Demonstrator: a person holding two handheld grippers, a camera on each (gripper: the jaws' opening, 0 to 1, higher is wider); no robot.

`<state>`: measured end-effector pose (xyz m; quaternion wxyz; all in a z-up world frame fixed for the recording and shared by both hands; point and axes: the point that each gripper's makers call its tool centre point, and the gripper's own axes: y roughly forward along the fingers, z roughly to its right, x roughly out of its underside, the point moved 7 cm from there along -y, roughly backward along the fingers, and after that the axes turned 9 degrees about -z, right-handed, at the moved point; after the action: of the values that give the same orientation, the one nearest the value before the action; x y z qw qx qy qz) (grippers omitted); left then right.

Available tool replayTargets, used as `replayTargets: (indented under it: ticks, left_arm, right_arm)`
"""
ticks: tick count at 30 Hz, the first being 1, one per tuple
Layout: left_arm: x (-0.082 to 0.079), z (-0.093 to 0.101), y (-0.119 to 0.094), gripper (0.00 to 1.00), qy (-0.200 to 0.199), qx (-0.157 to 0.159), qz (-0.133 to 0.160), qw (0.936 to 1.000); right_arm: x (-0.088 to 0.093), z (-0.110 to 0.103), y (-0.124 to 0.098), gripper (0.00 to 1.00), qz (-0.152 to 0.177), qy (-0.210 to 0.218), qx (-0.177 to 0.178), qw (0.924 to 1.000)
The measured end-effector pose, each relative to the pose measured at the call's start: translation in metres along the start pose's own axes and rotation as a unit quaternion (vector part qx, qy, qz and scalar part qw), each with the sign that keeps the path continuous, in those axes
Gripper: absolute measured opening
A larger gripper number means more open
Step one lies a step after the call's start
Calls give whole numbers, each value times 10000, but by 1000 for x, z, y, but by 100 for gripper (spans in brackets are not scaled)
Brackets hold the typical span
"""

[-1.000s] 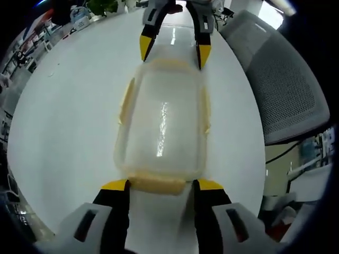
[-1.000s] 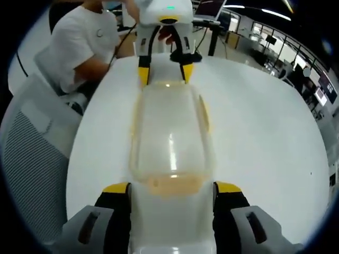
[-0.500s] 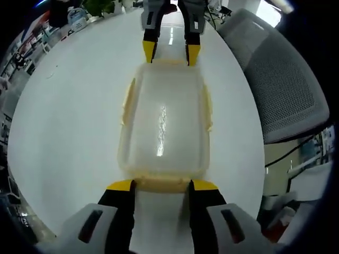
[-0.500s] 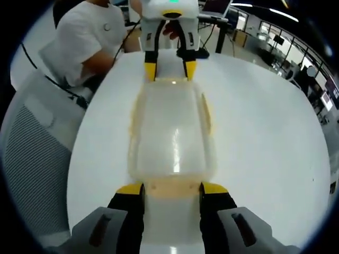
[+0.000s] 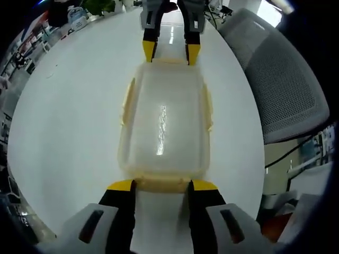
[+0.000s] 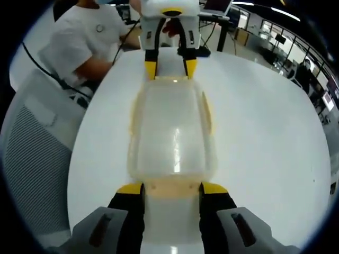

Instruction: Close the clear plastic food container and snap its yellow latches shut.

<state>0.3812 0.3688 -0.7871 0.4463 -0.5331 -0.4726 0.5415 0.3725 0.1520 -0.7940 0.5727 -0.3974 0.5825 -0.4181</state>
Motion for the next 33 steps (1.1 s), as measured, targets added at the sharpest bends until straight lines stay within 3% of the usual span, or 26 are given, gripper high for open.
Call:
replayTargets:
  ticks: [17, 33]
  left_arm:
    - [0, 0, 0, 37, -34, 0, -62, 10000]
    - [-3, 4, -4, 36, -95, -147, 1, 9998]
  right_arm:
    - [-1, 0, 0, 38, -28, 45, 16, 10000]
    - [1, 4, -4, 38, 4, -317, 120, 9994]
